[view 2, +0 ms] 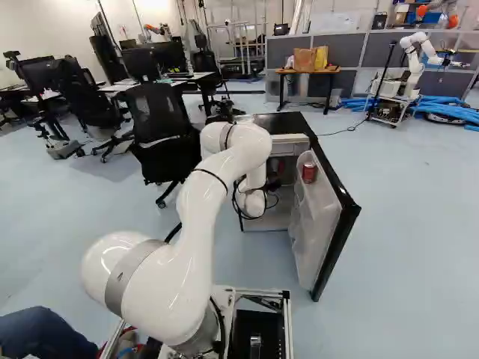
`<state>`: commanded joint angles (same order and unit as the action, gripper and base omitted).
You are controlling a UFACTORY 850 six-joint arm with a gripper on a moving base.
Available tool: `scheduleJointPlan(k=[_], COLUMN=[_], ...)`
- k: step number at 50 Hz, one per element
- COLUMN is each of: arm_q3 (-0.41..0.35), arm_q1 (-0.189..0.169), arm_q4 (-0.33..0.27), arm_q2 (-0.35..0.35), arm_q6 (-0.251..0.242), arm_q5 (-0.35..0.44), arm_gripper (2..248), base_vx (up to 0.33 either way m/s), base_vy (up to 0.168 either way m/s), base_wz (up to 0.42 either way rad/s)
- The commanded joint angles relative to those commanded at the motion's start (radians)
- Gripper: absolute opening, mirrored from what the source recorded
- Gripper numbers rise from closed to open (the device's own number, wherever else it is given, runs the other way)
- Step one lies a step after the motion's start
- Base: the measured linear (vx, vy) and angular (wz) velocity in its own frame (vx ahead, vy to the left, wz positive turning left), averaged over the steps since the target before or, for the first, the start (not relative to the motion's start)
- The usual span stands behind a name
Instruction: Grab a drink from the fridge
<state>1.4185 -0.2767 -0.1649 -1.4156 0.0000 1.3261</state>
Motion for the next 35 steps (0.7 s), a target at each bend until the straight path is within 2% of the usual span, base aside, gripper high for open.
scheduleJointPlan(k=[20,21,25,26,31,32,35], arm_q3=[0.008,0.008,0.008,0.008,0.008,0.008,0.008], arm_q1=[-0.002,-0.002,-0.002,-0.002,-0.002,-0.002,-0.002], arm_q4=[0.0,0.0,0.0,0.0,0.0,0.0,0.0], arm_q2=[-0.006,-0.006,-0.006,-0.006,-0.006,-0.006,-0.006], arm_q6=[0.0,0.0,0.0,0.0,0.0,0.0,0.0], arm_q5=[0.004,0.004,0.004,0.004,0.004,0.004,0.004], arm_gripper=[247,233,233,220,220,208,208], base_vx=[0.0,0.0,0.0,0.0,0.0,0.0,0.0], base_vy=[0.0,0.0,0.0,0.0,0.0,0.0,0.0], base_wz=[0.0,0.0,0.0,0.0,0.0,0.0,0.0])
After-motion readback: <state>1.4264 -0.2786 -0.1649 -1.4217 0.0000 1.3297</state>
